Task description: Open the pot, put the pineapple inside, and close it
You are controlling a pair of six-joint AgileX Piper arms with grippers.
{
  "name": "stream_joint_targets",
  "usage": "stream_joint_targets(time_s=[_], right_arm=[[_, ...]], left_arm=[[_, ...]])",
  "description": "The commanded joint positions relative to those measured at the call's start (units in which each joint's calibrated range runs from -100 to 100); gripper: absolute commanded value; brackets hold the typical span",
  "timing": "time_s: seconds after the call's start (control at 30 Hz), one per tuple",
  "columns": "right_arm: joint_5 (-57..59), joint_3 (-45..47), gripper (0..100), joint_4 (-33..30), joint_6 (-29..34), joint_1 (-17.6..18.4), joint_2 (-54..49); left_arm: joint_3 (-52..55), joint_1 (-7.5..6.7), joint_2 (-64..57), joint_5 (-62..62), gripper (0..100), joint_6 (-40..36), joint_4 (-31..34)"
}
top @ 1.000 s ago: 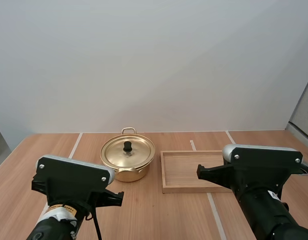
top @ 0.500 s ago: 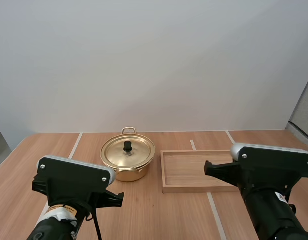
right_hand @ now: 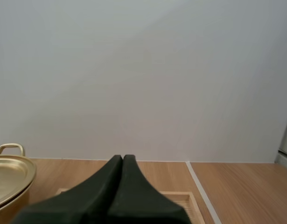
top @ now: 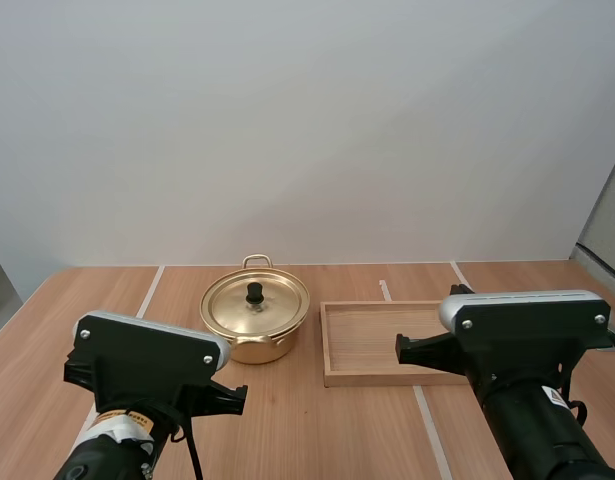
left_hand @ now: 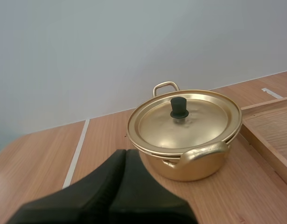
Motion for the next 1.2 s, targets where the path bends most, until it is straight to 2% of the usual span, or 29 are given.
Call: stream_joint_targets(time_s=[0.0, 0.07, 0.17, 0.27, 0.33, 0.5, 0.6, 0.67, 0.77, 0.9, 1.07, 1.17], right_arm=[[4.23, 0.00, 0, -6.71, -1.06, -0.13, -0.48], [5.36, 0.00, 0, -9.05, -1.06, -0.13, 0.53], [5.54, 0.00, 0, -8.49, -0.43, -0.13, 0.95], [5.71, 0.00, 0, -10.85, 5.52, -0.13, 0.95], [5.71, 0.00, 0, -19.50, 16.35, -0.13, 0.95], [13.08, 0.00, 0, -53.98, 49.29, -0.13, 0.70], [22.30, 0.00, 0, -66.07, 62.86, -0.13, 0.46], [28.13, 0.00, 0, -71.11, 68.23, -0.13, -0.15], [29.51, 0.00, 0, -73.21, 71.19, -0.13, -0.48], [29.51, 0.00, 0, -74.33, 71.99, -0.13, -0.48], [29.51, 0.00, 0, -79.39, 82.79, -0.13, -0.48], [29.51, 0.00, 0, -79.87, 83.89, -0.13, -0.48]], left_arm=[[0.15, 0.08, -0.38, -0.55, 0, -0.46, 0.10], [0.15, 0.08, -0.38, -0.55, 0, -0.46, 0.10], [0.15, 0.08, -0.38, -0.55, 0, -0.46, 0.10], [0.15, 0.08, -0.38, -0.55, 0, -0.46, 0.10], [0.15, 0.08, -0.38, -0.55, 0, -0.46, 0.10], [0.15, 0.08, -0.38, -0.55, 0, -0.46, 0.10], [0.15, 0.08, -0.38, -0.55, 0, -0.46, 0.10], [0.15, 0.08, -0.38, -0.55, 0, -0.46, 0.10], [0.15, 0.08, -0.38, -0.55, 0, -0.46, 0.10], [0.15, 0.08, -0.38, -0.55, 0, -0.46, 0.10], [0.15, 0.08, -0.38, -0.55, 0, -0.46, 0.10], [0.15, 0.08, -0.38, -0.55, 0, -0.46, 0.10]])
